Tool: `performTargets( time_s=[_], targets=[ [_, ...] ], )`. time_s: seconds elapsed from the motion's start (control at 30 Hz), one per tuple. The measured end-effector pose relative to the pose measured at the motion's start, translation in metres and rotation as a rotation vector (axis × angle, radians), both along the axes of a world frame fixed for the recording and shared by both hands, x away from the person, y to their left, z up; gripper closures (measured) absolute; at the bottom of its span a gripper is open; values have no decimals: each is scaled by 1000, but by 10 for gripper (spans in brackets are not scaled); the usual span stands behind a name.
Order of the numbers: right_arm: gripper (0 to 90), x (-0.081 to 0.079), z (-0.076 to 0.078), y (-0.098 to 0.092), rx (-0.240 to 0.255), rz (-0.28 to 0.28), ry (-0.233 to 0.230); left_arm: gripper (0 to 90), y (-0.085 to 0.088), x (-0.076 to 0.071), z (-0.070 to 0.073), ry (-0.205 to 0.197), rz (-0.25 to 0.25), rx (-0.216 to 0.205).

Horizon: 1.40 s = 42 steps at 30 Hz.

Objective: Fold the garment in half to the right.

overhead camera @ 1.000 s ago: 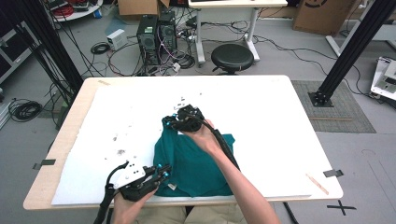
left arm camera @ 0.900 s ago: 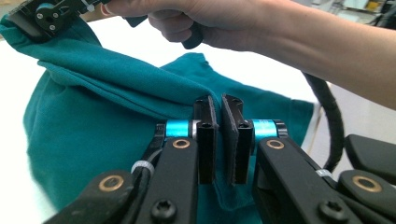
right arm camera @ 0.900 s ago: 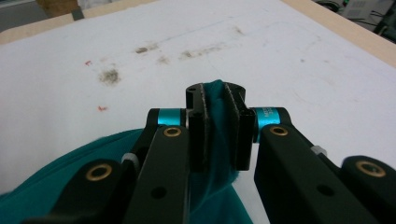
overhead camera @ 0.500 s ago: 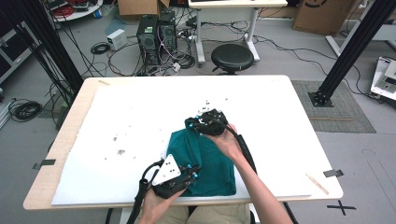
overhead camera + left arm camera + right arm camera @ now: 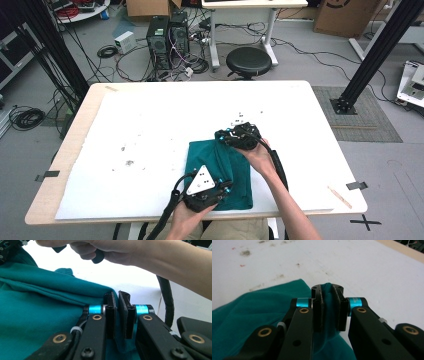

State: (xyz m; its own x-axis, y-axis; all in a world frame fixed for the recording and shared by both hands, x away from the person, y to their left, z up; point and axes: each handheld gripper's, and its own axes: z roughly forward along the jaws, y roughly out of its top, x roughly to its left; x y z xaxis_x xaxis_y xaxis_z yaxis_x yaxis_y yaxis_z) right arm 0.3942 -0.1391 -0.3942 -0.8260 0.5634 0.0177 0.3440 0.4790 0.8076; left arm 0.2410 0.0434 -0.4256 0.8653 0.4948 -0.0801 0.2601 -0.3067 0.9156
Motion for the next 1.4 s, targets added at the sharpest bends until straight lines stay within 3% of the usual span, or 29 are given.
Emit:
performTargets(
  time_s=[0.3,0.57,0.63,0.7,0.8,0.97,1.1,1.27,1.4],
  targets=[
    [813,0,-15,-20,-24,-27,27,843,-18,3,-8,33,-19,16],
    [792,-2,-21,-25,-62,-46,17,841,-28,4,-14,41,-30,69],
    [720,-4,-24,-26,-84,-63,11,814,-26,4,-13,48,-53,56],
    [638,-5,-24,-29,-99,-86,-4,736,-18,2,-7,48,-82,4],
    [571,-11,-18,-43,-41,-137,3,651,0,-1,9,17,-76,-40],
    [593,-22,-5,-59,38,-172,-38,645,36,9,29,-57,9,-68],
    [647,-35,6,-58,73,-171,-81,679,57,36,33,-56,101,-49],
    [659,-42,6,-34,56,-101,-81,719,62,70,24,-50,202,-6],
    [620,-41,-5,-11,19,-62,-45,725,58,91,9,-19,257,39]
  ],
)
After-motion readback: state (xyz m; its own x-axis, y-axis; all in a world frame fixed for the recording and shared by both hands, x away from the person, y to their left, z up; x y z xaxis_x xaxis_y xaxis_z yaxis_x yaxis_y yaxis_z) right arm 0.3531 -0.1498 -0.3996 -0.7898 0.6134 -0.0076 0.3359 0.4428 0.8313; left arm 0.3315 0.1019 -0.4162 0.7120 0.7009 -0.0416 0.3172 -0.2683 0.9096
